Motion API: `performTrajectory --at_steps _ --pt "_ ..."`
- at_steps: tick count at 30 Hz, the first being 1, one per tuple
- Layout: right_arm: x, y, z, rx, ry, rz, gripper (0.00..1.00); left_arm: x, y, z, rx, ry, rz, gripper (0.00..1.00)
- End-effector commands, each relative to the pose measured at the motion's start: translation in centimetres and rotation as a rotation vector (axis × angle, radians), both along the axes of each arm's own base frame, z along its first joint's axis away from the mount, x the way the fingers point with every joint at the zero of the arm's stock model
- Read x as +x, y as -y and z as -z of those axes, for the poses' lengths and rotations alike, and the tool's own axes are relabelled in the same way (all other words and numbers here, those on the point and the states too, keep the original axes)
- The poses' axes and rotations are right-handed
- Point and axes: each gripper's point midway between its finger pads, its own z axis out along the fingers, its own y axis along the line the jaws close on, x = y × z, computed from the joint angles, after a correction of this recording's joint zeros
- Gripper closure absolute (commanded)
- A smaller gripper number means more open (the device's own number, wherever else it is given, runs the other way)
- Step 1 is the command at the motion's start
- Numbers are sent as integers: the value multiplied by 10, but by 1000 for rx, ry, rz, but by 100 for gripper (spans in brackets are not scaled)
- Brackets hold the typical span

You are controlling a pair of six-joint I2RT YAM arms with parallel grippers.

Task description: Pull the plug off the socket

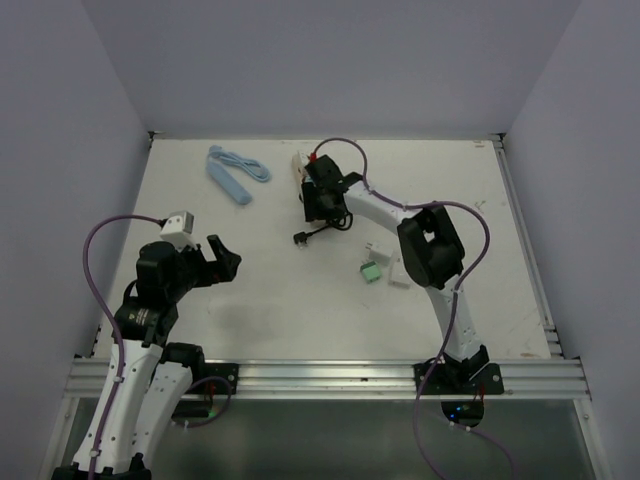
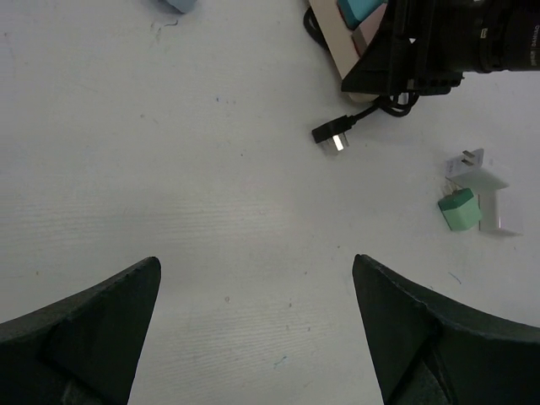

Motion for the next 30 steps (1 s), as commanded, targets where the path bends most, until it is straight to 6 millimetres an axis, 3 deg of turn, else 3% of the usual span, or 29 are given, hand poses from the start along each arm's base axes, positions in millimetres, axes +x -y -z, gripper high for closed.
performTrajectory --at_steps 1,4,5,6,8,10,11,13,15,16,20,30 --pt "-25 -46 -20 98 21 -70 100 7 -2 -9 -10 45 -25 1" --pt "-51 -57 -18 105 5 -88 100 8 -5 -7 -9 38 -44 1" --pt "-64 -68 -27 124 14 -102 100 8 -6 -6 -5 34 -54 1" --pt "-83 -73 -22 116 -1 -124 100 9 -8 -7 -3 32 -67 1" --pt "-98 -79 -33 142 8 -131 100 9 -11 -4 0 20 -86 1" --pt "-125 -83 -26 143 -13 -160 100 9 -13 -3 1 10 -102 1" --pt "-133 -84 -34 164 -10 -157 100 9 -14 -2 3 5 -108 1" --pt "-157 -81 -23 165 -35 -165 100 10 -16 -1 7 -2 -119 1" --pt "-170 -78 -31 190 -29 -166 100 9 -18 1 9 -13 -132 0" --pt "-184 -74 -20 184 -47 -175 100 10 -19 1 9 -16 -143 1" --pt "-213 -65 -16 219 -74 -182 100 8 -21 6 -8 -49 -174 1" --pt "-274 -58 -24 376 -114 -257 100 5 13 41 -237 -186 -148 1"
